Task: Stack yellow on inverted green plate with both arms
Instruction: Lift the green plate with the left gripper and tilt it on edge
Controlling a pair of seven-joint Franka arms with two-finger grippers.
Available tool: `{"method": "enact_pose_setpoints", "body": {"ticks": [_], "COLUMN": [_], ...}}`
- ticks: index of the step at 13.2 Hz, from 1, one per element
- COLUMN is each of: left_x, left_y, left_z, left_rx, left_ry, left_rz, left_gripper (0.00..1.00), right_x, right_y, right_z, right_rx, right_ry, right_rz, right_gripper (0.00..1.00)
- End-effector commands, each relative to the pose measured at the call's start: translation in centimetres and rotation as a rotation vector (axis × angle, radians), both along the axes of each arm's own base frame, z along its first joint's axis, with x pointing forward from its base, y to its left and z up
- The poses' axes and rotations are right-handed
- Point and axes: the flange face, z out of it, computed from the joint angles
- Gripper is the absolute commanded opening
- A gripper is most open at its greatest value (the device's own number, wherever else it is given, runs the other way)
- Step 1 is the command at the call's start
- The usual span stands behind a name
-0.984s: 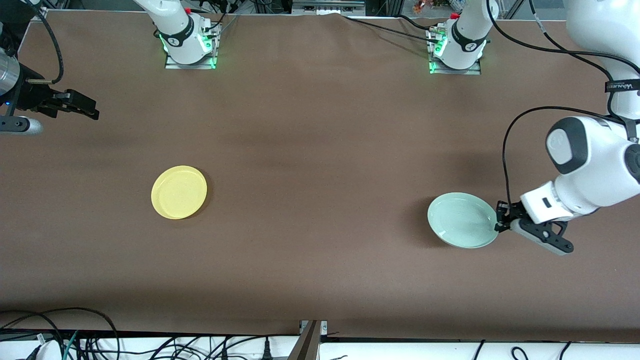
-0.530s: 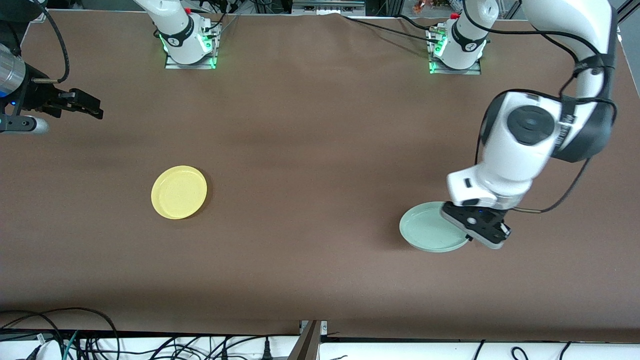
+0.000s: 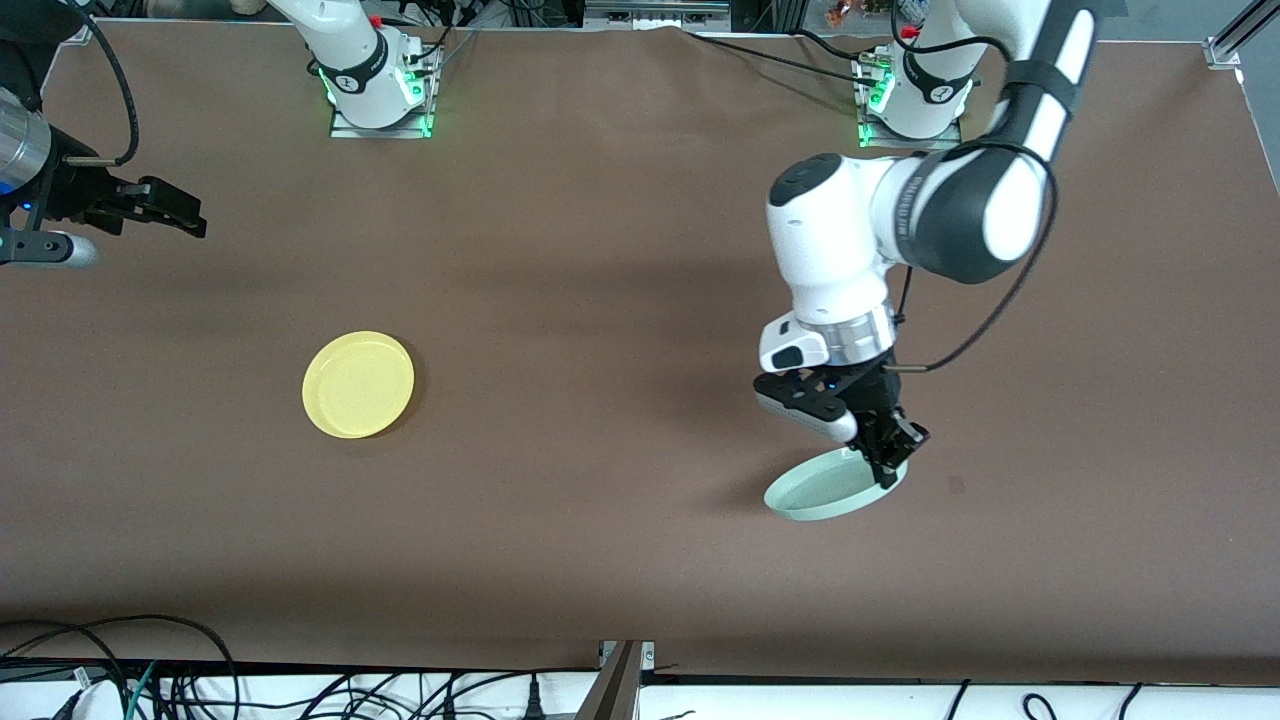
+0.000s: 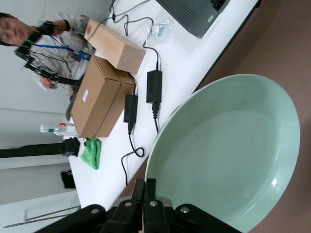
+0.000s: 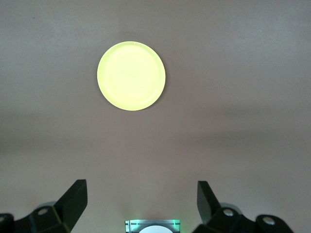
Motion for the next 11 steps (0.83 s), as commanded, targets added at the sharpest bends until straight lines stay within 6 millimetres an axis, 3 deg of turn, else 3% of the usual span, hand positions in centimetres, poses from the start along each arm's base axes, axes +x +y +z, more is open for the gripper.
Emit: {"method": "enact_pose_setpoints", "body": {"ticks": [1, 6, 8, 11], "left_x": [-2.2, -9.0, -11.1, -13.8], "left_y": [-2.5, -10.9, -12.8, -14.9], "left_z": [-2.5, -9.8, -12.6, -14.8], "left_rx": [0.039, 0.134, 0.157, 0.149], "left_ry": [-0.076, -0.206, -0.246, -0.275], "left_rz": [0.005, 0.116, 0.151, 0.19], "left_gripper": [0.0, 0.0, 0.0, 0.0], "right_x": [-0.6, -0.6, -0.6, -0.7], "right_y": [0.1, 0.1, 0.0, 0.0], "right_z": [0.8, 0.8, 0.8, 0.7], "right_rx": [0.008, 0.008, 0.01, 0.008], "right_ry": [-0.001, -0.001, 0.001, 0.005], "right_rz": [-0.004, -0.004, -0.004, -0.005], "right_gripper": [1.0, 1.0, 1.0, 1.0]}}
